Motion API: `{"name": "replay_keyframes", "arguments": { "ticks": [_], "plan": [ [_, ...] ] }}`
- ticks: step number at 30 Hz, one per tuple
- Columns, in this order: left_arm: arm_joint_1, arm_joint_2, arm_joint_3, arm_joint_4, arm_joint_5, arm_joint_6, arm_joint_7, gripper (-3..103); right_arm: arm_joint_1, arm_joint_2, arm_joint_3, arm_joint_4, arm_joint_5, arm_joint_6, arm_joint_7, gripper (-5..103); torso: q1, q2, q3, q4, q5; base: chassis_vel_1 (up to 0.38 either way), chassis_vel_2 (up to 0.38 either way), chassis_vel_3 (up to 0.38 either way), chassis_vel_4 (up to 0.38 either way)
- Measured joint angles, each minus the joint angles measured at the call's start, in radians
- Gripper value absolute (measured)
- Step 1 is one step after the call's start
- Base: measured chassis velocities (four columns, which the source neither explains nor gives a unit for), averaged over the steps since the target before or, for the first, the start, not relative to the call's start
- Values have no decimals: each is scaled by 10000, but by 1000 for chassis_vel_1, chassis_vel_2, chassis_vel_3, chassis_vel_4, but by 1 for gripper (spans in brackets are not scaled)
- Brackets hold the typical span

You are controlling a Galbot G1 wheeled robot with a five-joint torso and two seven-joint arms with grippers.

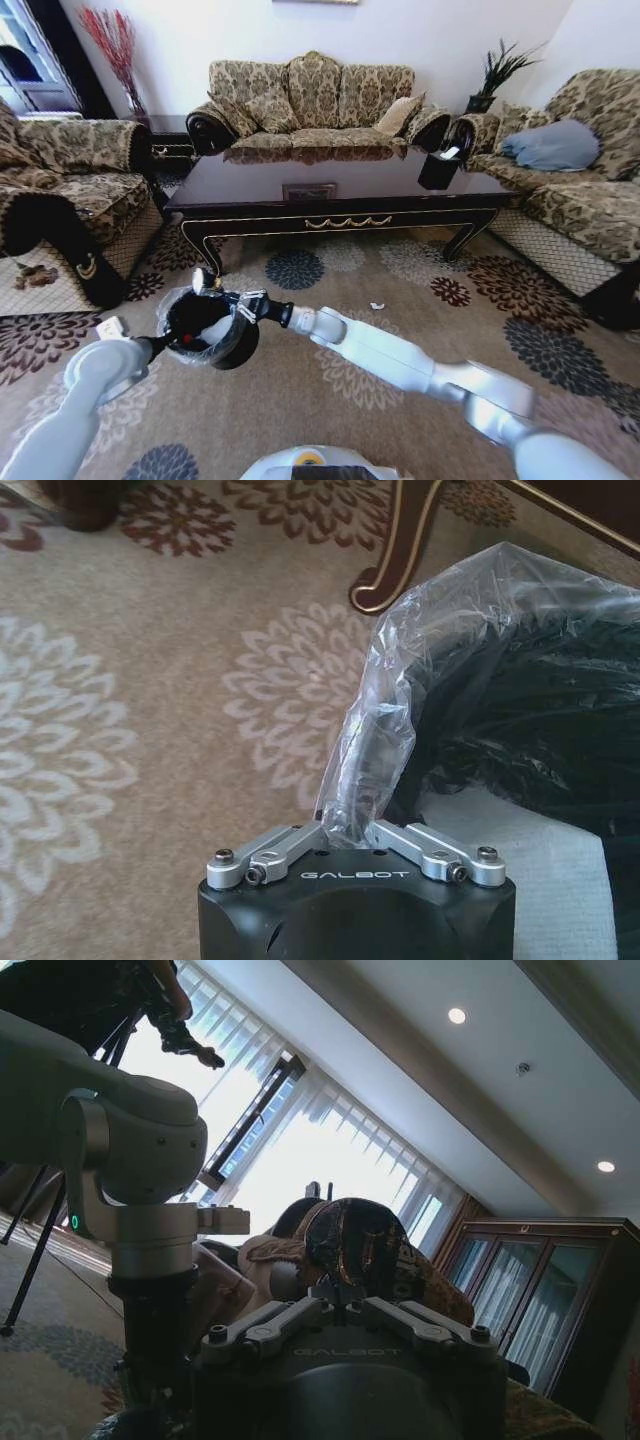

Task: Move to the front of the table and pick up the trash from the floor, then place it into the trash bin.

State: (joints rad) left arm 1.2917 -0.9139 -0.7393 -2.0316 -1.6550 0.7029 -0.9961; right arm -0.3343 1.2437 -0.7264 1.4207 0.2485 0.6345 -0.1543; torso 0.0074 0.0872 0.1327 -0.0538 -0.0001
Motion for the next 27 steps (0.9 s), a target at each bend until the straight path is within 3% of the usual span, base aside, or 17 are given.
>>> {"name": "replay_keyframes", "arguments": {
  "ticks": [12,15,18,20,23,25,27],
  "plan": [
    [-398,-158,362,286,204,-15,243,0,-37,558,-488,-1179,-167,184,-20,-2,0,0,-1,1,-1,0,0,0,0],
    [-272,-159,202,169,214,-22,260,0,-47,529,-575,-1271,-177,185,-25,4,0,0,-2,1,1,0,0,0,0],
    [9,-124,-72,-34,212,-23,267,0,-104,401,-599,-1214,-182,176,-24,20,0,0,-1,2,1,0,0,0,0],
    [56,-119,-123,-74,209,-23,267,0,-119,368,-599,-1167,-181,166,-20,20,0,0,-2,2,0,0,0,0,0],
    [371,-117,-381,-302,197,-29,269,0,-241,116,-519,-877,-140,95,23,36,0,0,-2,2,1,0,0,0,0],
    [489,-126,-474,-392,196,-29,269,0,-311,31,-422,-790,-94,81,26,41,0,0,-2,2,2,0,0,0,0],
    [882,-157,-745,-625,254,-32,283,0,-646,-247,173,-576,408,-75,-35,52,0,0,-2,0,2,0,0,0,0]
  ]
}}
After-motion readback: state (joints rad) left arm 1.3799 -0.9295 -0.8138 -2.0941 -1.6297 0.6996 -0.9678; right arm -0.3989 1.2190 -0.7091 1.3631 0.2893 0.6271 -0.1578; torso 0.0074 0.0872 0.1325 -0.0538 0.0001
